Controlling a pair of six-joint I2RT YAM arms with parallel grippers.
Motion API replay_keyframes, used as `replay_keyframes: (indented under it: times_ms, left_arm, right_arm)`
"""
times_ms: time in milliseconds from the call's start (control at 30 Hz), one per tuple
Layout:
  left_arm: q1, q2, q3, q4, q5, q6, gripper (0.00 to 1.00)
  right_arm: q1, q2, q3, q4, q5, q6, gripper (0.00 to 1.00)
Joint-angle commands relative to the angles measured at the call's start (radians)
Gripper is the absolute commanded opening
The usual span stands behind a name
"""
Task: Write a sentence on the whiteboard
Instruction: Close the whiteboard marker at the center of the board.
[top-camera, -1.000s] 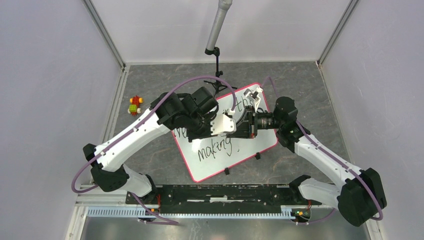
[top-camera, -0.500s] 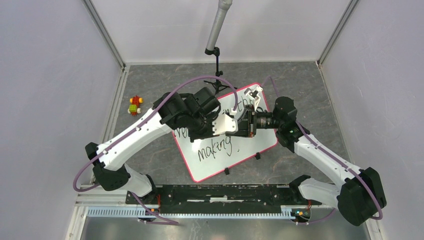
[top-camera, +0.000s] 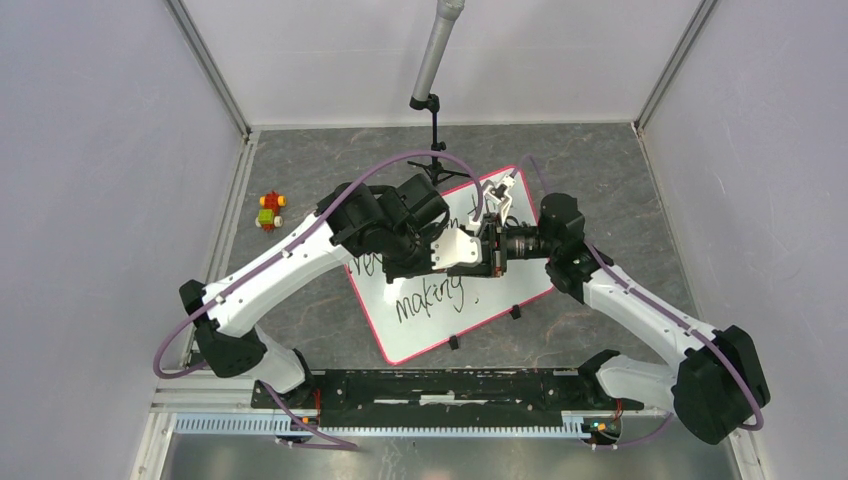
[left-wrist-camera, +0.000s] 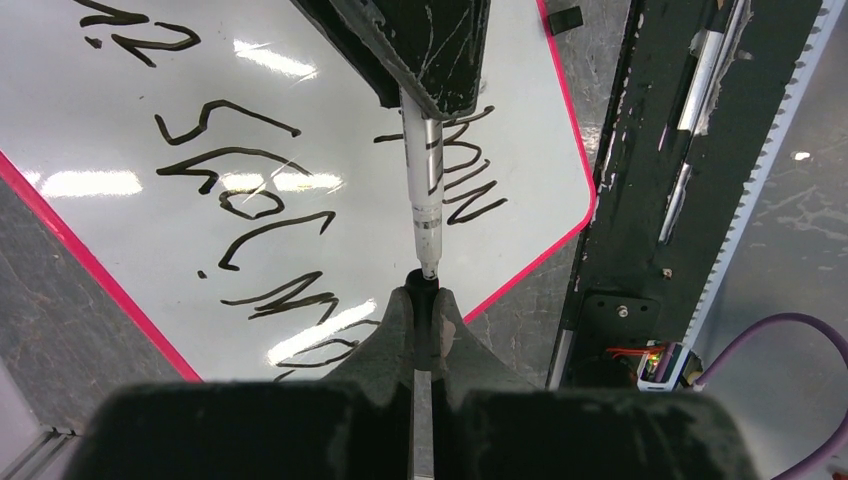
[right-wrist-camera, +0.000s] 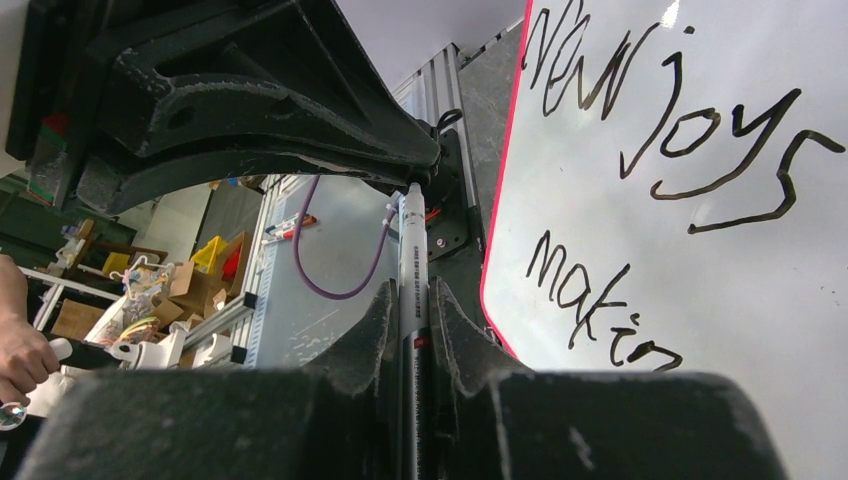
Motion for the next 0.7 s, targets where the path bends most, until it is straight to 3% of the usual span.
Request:
replay_keyframes:
  times_ms: [0, 333, 667]
  left_arm:
    - [-0.012, 0.013, 0.060, 0.024, 0.011, -0.044, 0.02]
    - [-0.021, 0.014, 0.059, 0.030, 0.069, -0.020, 0.02]
    - [-0.029, 0.096, 0.115, 0.083, -0.016, -0.111, 0.02]
  right_arm:
    - [0.013, 0.014, 0.057, -0.002, 0.019, -0.035, 0.00]
    - [0.016, 0.031, 0.064, -0.010, 0.031, -0.043, 0.00]
    - [0.022, 0.058, 0.074, 0.015, 0.085, -0.015, 0.00]
